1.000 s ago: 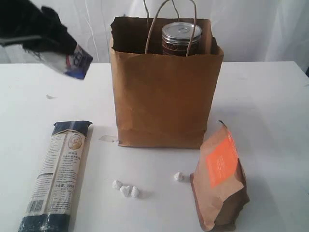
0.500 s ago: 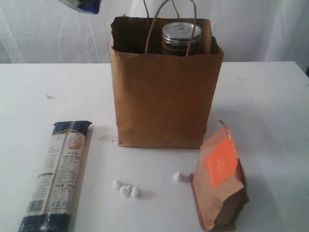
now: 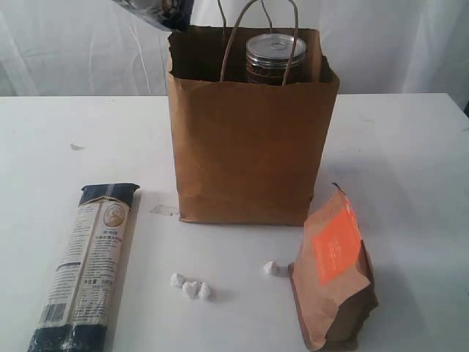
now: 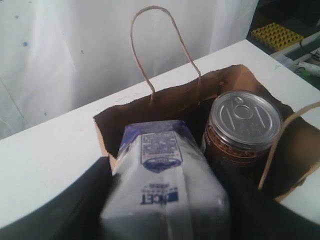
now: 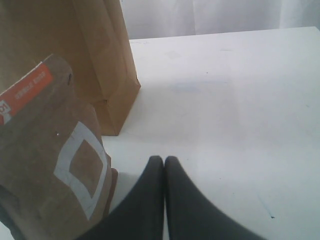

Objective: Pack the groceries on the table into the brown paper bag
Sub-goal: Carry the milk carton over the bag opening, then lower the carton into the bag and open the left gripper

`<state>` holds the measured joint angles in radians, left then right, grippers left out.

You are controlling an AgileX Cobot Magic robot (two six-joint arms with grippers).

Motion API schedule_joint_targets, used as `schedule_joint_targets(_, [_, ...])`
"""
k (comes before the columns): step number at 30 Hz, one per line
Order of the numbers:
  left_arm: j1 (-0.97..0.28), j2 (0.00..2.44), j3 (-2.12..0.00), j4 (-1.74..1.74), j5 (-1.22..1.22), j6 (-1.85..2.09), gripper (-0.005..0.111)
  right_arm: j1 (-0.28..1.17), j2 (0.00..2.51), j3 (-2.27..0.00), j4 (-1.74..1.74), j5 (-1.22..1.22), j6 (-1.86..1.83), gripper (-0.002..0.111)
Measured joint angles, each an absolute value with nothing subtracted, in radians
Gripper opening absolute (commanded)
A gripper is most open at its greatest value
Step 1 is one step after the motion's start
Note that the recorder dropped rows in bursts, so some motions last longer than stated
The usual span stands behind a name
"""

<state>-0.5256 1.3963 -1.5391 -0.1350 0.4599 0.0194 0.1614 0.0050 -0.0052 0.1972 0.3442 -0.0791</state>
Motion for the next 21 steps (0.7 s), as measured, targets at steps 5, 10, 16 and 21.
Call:
schedule_joint_targets(5, [-0.526, 1.438, -1.539, -0.172, 0.433, 0.055, 0.0, 0.161, 0.005, -0.005, 0.197, 0.344, -0.079, 0.0])
schedule_joint_targets(10, [-0.526, 1.477, -1.539, -0.183, 0.413, 0.061, 0.0, 0.161, 0.005, -0.005, 0.197, 0.344, -0.079, 0.0])
schedule_joint_targets(16, [-0.526, 1.521, -1.539, -0.19, 0.392, 0.068, 0.0, 0.161, 0.005, -0.005, 0.197, 0.344, -0.079, 0.0])
schedule_joint_targets(21, [-0.526, 1.552, -1.539, -0.198, 0.367, 0.068, 0.0, 0.161, 0.005, -0.005, 0.197, 0.344, -0.079, 0.0])
